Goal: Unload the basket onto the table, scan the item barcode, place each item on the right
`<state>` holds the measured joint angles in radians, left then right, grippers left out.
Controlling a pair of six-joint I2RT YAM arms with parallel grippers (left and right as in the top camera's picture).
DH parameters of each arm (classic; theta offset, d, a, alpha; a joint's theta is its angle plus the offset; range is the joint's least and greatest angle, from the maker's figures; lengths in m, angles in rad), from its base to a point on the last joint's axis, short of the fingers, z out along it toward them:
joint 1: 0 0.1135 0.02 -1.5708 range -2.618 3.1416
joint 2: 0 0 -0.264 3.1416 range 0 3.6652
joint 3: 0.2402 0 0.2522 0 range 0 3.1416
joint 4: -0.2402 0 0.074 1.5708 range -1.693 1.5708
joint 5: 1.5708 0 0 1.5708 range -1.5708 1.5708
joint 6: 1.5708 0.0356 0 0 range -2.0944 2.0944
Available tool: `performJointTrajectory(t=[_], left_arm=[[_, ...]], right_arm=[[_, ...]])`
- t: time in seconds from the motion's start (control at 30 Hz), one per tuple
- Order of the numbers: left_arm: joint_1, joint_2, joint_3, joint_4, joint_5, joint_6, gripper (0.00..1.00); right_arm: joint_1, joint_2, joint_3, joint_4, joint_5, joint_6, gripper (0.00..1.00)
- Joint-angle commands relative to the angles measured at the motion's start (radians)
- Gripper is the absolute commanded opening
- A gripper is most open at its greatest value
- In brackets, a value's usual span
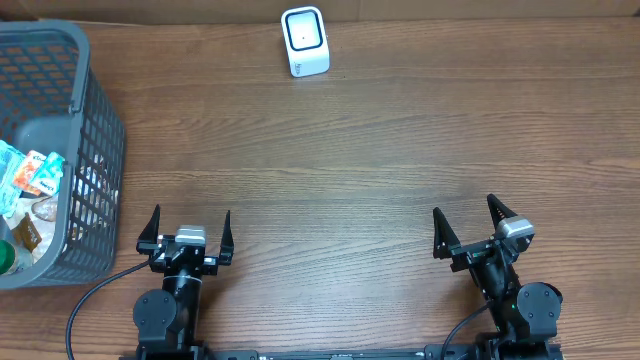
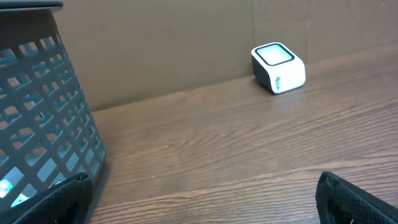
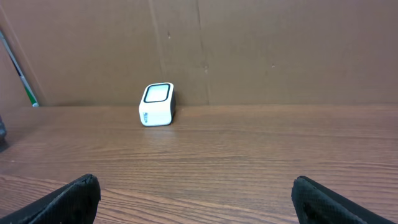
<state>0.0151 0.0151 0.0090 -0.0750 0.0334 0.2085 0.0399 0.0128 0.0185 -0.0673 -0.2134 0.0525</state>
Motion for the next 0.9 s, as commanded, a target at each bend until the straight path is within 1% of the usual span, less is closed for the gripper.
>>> performJointTrajectory(t=[0.0,0.73,0.87], left_arm=[[0.004,-0.011,-0.004,0.000,0.014,-0.022,1.00],[0.004,-0.011,-0.004,0.003,0.020,-0.022,1.00],[0.003,-0.011,-0.004,0.009,0.072,-0.025,1.00]], right_arm=[[0.003,-0.010,-0.012,0.010,-0.005,0.004,1.00],[0.003,-0.010,-0.012,0.010,-0.005,0.004,1.00],[0.003,-0.010,-0.012,0.010,-0.005,0.004,1.00]])
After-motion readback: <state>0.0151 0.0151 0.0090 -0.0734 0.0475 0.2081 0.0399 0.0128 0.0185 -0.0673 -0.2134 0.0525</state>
